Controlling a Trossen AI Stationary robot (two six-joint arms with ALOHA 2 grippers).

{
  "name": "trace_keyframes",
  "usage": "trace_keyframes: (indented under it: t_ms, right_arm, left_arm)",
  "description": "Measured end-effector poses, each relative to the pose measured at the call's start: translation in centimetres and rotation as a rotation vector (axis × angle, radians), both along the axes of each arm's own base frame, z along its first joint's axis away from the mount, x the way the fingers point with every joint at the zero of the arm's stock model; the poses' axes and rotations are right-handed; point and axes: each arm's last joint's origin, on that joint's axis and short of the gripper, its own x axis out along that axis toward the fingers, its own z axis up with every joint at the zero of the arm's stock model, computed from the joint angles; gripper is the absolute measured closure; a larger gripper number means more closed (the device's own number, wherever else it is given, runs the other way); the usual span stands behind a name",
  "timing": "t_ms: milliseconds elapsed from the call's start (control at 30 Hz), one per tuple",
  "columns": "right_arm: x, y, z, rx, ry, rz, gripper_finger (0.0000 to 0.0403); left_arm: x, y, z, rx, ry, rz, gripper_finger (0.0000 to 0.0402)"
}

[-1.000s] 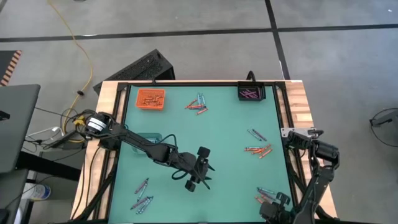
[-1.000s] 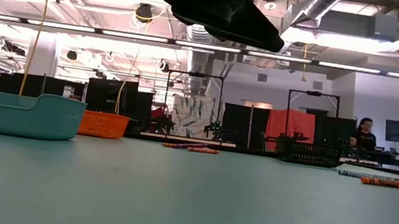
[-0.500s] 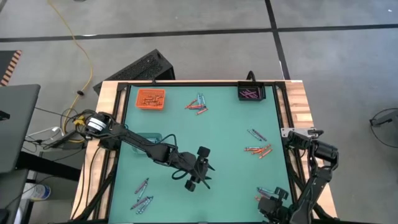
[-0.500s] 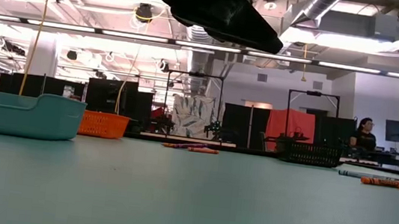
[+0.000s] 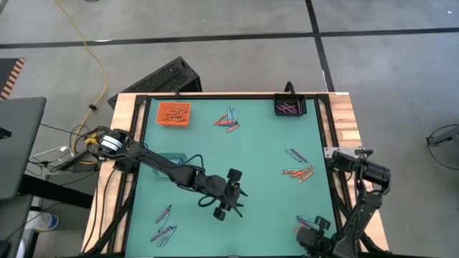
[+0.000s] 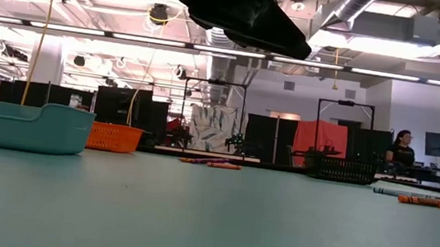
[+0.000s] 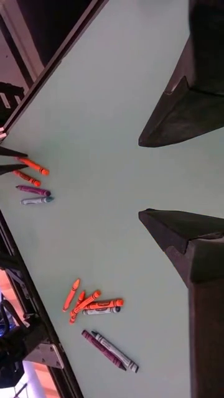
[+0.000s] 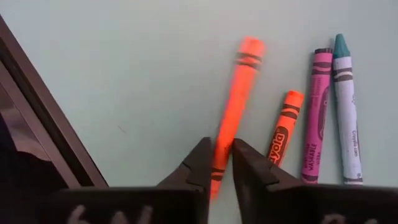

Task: Sort crayons
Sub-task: Put the orange crayon into the orange basket

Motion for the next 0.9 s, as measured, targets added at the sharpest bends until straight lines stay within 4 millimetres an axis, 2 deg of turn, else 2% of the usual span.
trace_keyframes:
  t_ms: [200, 500, 733, 900]
  right_arm:
    - [0.5, -0.2, 0.0, 0.004, 0.024, 0.041, 0.0396]
    - [1.4, 0.2, 0.8, 0.010, 0.025, 0.077, 0.0400]
    - [3.1, 0.5, 4.0, -0.092, -0.095, 0.150, 0.0402]
    - [4.1, 0.3, 7.6, -0.240, -0.194, 0.221, 0.0402]
  left_arm:
    - [0.0, 0.0, 0.0, -0.001, 0.001, 0.001, 0.0236]
    - [0.0, 0.0, 0.0, -0.007, -0.004, 0.003, 0.0236]
    - [0.3, -0.1, 0.7, 0.004, -0.086, -0.029, 0.0236]
    - [0.2, -0.6, 2.1, -0.008, -0.173, -0.113, 0.0237]
